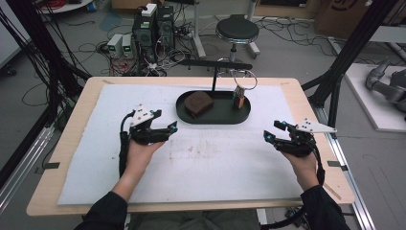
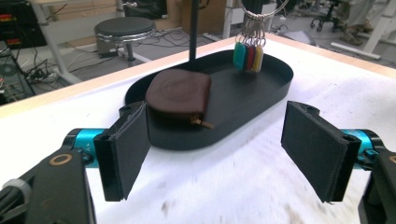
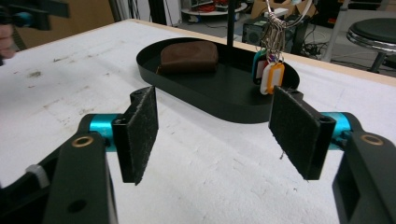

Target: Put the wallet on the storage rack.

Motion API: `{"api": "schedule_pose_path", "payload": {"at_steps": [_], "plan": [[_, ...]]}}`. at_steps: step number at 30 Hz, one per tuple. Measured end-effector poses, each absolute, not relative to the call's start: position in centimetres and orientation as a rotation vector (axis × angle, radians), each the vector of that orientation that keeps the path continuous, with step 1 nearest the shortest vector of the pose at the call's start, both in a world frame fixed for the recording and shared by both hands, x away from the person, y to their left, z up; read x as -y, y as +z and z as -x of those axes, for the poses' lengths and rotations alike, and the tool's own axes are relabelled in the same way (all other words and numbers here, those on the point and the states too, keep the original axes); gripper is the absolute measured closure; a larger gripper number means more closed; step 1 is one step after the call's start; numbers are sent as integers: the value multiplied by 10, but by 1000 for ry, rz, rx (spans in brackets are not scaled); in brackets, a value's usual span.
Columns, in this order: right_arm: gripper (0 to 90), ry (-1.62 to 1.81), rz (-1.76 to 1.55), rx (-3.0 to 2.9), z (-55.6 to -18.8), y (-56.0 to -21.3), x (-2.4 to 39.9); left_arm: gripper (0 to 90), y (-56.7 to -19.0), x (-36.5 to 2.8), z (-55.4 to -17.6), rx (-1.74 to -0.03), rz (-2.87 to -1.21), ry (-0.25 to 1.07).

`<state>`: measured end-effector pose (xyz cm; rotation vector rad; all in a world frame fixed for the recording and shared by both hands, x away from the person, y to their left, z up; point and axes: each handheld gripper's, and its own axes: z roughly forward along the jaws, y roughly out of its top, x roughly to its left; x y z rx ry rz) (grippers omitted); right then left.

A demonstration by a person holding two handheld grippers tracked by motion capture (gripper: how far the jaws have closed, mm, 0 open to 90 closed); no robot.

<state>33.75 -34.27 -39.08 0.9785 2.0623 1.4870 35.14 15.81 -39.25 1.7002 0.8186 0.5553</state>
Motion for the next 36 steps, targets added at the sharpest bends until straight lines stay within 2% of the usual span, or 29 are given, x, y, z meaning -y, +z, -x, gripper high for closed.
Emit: {"api": "schedule_pose_path", "payload": {"at_steps": [4,15,23,36], "plan": [[304,1489,-992,-2057,-340,-391,345,226,-394,-181,-337,-812,-1706,519],[241,1478,-1054,-2047,-346,-392,354,227,-400,-228,-317,-763,-1696,573],[228,1443,-1054,-2065,-349,-393,352,245,-402,-234,-316,-706,-1679,608],[222,1378,-1028,-2088,-349,-392,352,245,-402,-225,-318,-728,-1715,536]]}}
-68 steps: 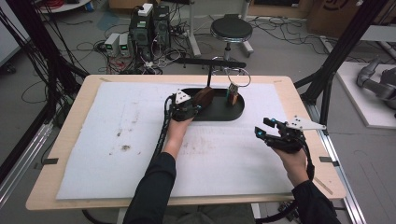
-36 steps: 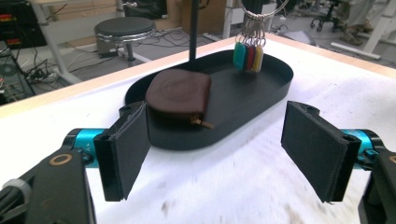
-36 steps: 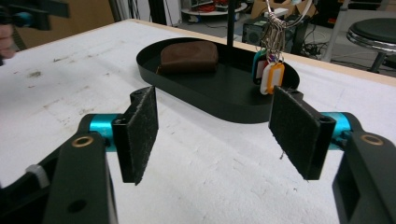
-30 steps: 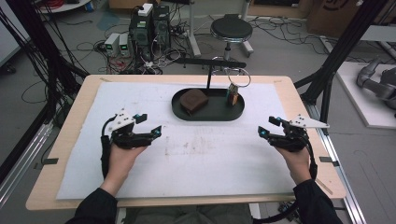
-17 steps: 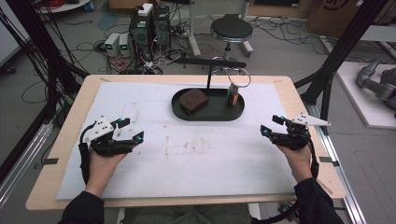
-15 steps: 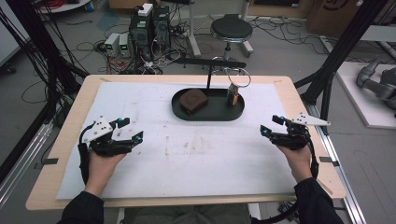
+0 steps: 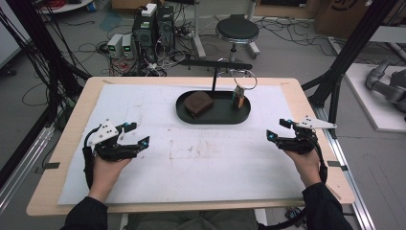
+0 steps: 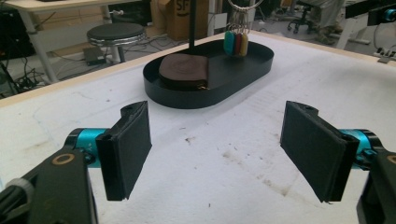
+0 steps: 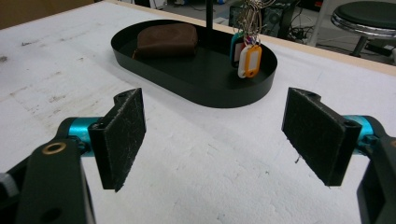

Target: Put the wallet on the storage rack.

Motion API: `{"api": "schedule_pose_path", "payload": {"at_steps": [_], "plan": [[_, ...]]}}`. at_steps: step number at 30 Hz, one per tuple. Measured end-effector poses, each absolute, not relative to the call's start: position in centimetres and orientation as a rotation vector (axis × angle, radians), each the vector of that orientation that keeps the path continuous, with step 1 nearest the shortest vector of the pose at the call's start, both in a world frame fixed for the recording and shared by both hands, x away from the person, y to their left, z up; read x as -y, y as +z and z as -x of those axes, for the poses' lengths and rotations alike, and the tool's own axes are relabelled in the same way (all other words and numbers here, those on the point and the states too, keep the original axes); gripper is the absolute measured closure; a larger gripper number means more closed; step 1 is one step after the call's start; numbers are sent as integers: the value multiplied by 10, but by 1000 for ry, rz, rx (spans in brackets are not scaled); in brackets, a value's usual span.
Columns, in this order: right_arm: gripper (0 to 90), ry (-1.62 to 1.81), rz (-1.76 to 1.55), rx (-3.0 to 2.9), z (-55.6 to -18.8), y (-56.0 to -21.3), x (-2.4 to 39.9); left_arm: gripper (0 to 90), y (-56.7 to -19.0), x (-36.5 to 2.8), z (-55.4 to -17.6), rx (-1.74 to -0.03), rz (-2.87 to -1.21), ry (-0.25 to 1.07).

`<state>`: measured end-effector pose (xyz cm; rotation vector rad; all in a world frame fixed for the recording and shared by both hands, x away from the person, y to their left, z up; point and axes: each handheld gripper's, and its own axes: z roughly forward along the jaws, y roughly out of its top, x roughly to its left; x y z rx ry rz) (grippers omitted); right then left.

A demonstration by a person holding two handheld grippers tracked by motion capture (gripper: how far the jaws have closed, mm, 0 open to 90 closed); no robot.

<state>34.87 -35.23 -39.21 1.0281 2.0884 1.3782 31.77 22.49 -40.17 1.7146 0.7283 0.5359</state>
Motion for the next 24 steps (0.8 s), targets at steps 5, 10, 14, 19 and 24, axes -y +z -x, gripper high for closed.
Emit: {"api": "schedule_pose_path", "payload": {"at_steps": [5,10,14,19,24], "plan": [[222,1368,-1025,-2095,-348,-392,352,245,-403,-225,-320,-744,-1721,516],[222,1357,-1022,-2097,-347,-393,354,245,-405,-224,-323,-763,-1724,504],[221,1353,-1020,-2099,-346,-394,355,245,-405,-224,-324,-769,-1728,501],[221,1349,-1028,-2094,-345,-394,356,244,-406,-222,-325,-771,-1730,499],[220,1340,-1031,-2092,-345,-395,358,244,-407,-222,-326,-777,-1737,501]]}}
